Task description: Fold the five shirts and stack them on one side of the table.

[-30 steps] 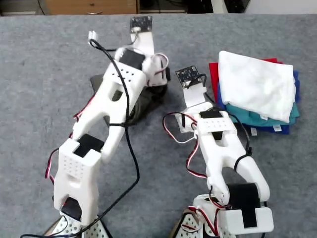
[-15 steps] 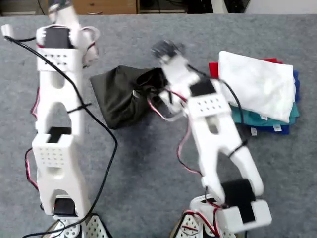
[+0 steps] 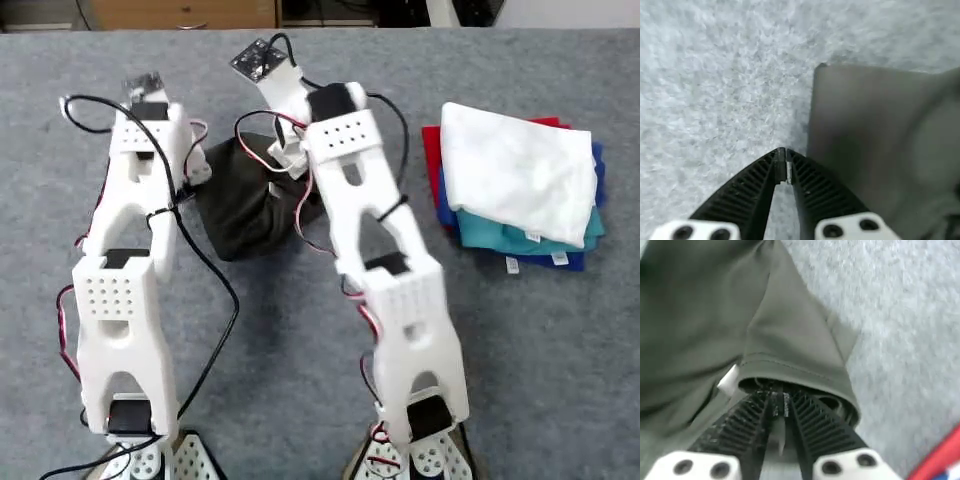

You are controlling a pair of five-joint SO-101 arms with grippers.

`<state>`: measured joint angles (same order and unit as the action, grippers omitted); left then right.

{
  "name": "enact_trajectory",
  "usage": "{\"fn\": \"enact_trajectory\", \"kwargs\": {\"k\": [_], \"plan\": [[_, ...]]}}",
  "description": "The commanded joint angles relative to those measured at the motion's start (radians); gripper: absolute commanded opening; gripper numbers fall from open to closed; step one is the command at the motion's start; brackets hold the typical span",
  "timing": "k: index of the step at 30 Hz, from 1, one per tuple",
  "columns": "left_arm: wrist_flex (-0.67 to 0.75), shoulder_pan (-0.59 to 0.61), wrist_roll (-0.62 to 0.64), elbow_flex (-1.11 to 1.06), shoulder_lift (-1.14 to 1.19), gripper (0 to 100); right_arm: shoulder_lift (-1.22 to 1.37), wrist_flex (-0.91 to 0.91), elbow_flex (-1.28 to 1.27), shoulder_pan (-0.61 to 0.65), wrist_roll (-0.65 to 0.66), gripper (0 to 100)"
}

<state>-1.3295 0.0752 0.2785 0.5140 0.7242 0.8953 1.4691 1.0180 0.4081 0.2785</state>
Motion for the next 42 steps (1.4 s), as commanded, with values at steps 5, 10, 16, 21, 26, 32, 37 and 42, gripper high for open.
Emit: {"fn": "enact_trajectory", "kwargs": {"k": [5, 10, 16, 21, 26, 32, 37, 42], "plan": [[0.112, 0.011, -0.014, -0.103, -0.068, 2, 0.406, -0.11, 0.611, -0.159, -0.015, 0.2], [0.155, -0.029, -0.025, -0.138, -0.076, 2, 0.397, -0.167, 0.644, -0.2, -0.014, 0.2], [0.157, -0.029, -0.025, -0.138, -0.076, 2, 0.283, -0.169, 0.651, -0.202, -0.014, 0.2], [0.155, -0.023, -0.025, -0.138, -0.076, 2, 0.148, 0.015, 0.644, -0.125, -0.012, 0.3], [0.155, -0.023, -0.025, -0.138, -0.076, 2, 0.154, 0.025, 0.634, -0.005, 0.064, 0.5], [0.153, 0.008, -0.025, -0.141, -0.076, 2, 0.311, -0.199, 0.521, 0.041, 0.092, 0.3], [0.14, 0.037, -0.023, -0.138, -0.076, 2, 0.358, -0.181, 0.504, 0.024, 0.097, 0.3], [0.135, 0.029, -0.023, -0.138, -0.076, 2, 0.414, -0.043, 0.499, -0.024, 0.1, 0.3]]}}
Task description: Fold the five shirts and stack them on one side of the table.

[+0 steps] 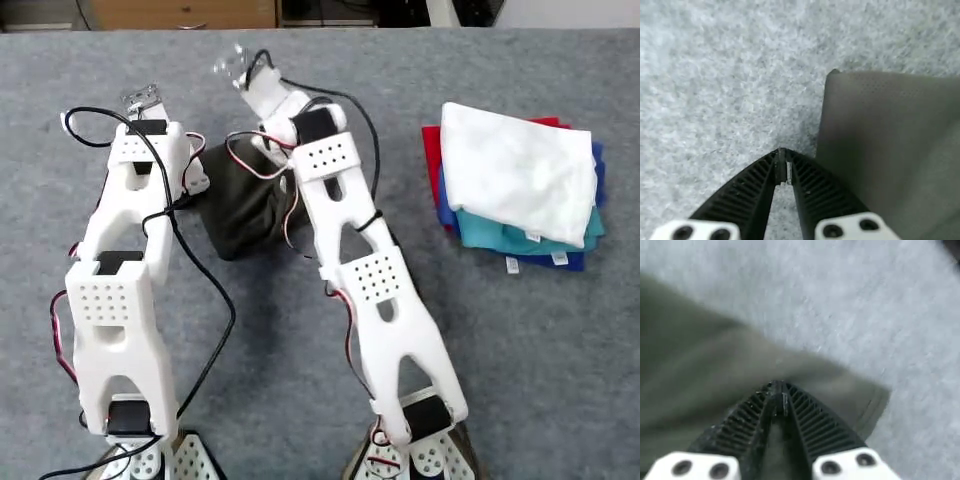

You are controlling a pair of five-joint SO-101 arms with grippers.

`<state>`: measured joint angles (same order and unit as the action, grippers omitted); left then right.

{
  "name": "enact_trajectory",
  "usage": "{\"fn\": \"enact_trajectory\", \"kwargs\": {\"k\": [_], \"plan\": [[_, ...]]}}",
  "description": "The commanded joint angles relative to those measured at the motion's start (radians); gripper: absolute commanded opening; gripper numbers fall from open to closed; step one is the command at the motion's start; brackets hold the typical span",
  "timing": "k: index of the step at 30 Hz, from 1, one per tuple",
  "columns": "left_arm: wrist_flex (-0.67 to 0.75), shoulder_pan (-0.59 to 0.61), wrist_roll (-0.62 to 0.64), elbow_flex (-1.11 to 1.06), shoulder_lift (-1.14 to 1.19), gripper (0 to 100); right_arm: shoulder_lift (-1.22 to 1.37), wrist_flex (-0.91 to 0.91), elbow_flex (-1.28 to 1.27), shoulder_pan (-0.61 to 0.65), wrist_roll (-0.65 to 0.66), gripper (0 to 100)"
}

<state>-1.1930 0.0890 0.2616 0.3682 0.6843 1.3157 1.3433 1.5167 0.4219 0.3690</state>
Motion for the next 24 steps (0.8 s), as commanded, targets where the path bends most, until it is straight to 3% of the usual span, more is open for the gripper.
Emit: {"fn": "enact_trajectory", "kwargs": {"k": [1, 6, 15, 24], "plan": [[-0.002, 0.015, -0.006, 0.008, -0.036, 2, -0.008, 0.149, 0.005, -0.044, 0.018, 0.3], [0.003, 0.021, -0.008, 0.008, -0.036, 2, -0.056, 0.434, 0.081, -0.116, 0.186, 0.2], [-0.005, 0.02, -0.008, 0.005, -0.036, 2, -0.163, 0.445, 0.102, -0.255, 0.203, 0.2], [-0.003, 0.023, -0.008, 0.008, -0.036, 2, -0.205, 0.446, 0.045, -0.246, 0.199, 0.2]]}}
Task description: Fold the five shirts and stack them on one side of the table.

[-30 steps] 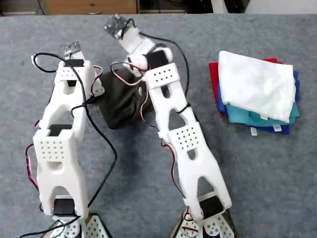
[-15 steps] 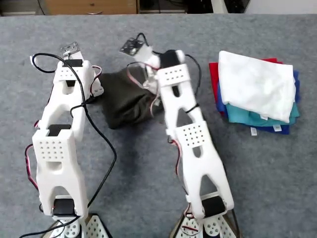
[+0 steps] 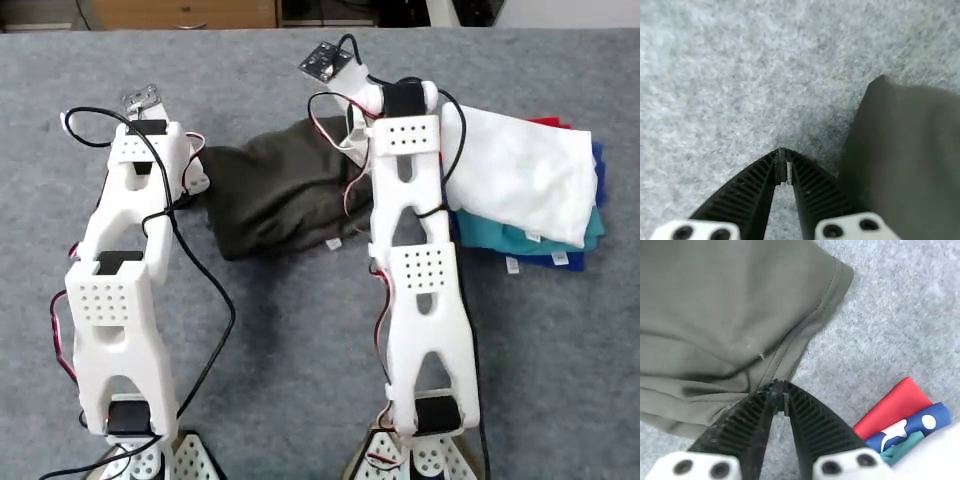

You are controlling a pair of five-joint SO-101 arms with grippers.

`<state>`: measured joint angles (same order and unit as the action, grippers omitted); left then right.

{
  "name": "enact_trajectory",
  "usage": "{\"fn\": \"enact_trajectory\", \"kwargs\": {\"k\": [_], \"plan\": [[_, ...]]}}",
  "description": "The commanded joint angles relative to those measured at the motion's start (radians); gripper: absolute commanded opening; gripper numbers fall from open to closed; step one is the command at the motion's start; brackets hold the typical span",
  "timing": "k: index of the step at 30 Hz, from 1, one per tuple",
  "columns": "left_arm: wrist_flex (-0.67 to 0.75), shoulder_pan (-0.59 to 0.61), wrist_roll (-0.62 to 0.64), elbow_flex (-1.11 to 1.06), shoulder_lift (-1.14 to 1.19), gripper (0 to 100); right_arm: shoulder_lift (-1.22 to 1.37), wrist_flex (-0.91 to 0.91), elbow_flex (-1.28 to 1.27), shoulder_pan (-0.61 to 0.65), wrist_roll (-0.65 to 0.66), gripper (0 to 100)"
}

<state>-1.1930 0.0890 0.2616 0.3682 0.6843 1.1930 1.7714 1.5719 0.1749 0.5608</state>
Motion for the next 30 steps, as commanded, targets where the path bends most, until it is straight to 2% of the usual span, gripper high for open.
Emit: {"fn": "enact_trajectory", "kwargs": {"k": [1, 14, 20, 23, 27, 30], "plan": [[-0.003, 0.025, -0.008, 0.008, -0.036, 2, -0.091, 0.018, -0.042, 0.002, 0.006, 0.2], [0.003, 0.023, -0.008, 0.009, -0.036, 2, -0.295, 0.009, -0.636, -0.028, -0.025, 0.2], [-0.006, 0.02, -0.008, 0.054, -0.036, 2, -0.297, -0.16, -0.802, -0.084, -0.031, 0.2], [-0.063, 0.04, -0.008, 0.118, -0.062, 2, -0.305, -0.175, -0.796, -0.094, -0.031, 0.2], [-0.239, 0.071, -0.008, 0.269, -0.166, 2, -0.372, -0.012, -0.639, -0.061, -0.08, 0.2], [-0.341, 0.031, -0.044, 0.394, -0.265, 2, -0.449, 0.015, -0.513, -0.041, -0.114, 0.2]]}}
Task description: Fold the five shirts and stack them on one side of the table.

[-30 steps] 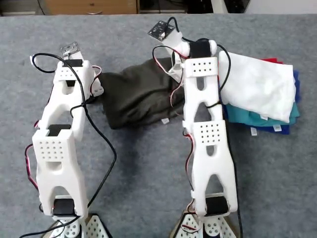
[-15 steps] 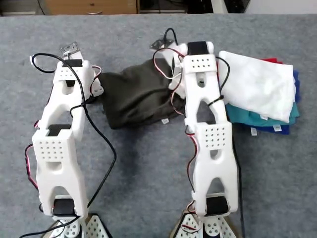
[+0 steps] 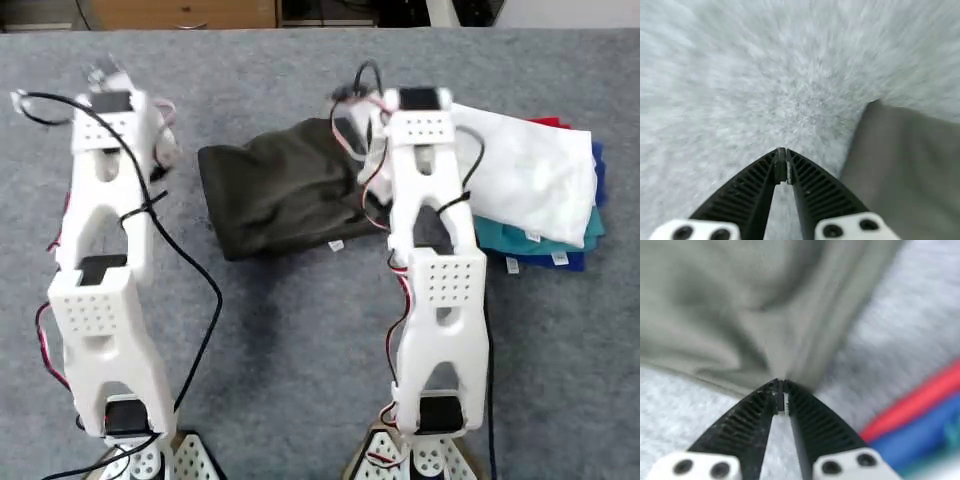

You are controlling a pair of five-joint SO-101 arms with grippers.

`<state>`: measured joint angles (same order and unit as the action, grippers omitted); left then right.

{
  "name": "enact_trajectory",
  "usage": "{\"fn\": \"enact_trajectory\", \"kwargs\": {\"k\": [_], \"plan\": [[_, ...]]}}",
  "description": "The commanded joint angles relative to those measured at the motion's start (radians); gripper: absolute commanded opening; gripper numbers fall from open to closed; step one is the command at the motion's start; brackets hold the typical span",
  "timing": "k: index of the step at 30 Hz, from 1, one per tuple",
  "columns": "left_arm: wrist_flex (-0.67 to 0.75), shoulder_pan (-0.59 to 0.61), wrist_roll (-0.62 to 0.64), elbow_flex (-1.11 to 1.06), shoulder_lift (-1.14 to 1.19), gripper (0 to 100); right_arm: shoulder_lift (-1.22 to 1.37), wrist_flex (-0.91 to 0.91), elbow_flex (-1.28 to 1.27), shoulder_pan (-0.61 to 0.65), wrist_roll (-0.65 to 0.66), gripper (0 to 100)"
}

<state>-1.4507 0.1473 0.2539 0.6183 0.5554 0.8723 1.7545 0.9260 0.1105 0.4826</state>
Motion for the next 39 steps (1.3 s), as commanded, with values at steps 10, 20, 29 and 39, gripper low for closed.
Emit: {"fn": "enact_trajectory", "kwargs": {"k": [10, 20, 29, 39], "plan": [[0.146, -0.155, -0.086, -0.031, 0.048, 2, -0.331, 0.034, -0.067, 0.048, -0.066, 0.2], [0.121, 0.06, -0.215, 0.054, 0.259, 2, -0.595, -0.087, -0.529, 0.047, -0.061, 0.2], [0.069, 0.078, -0.25, 0.064, 0.252, 2, -0.625, -0.054, -0.697, 0.185, -0.072, 0.5], [0.147, 0.267, -0.318, 0.041, 0.252, 2, -0.553, -0.27, -0.693, 0.272, -0.726, 18.6]]}}
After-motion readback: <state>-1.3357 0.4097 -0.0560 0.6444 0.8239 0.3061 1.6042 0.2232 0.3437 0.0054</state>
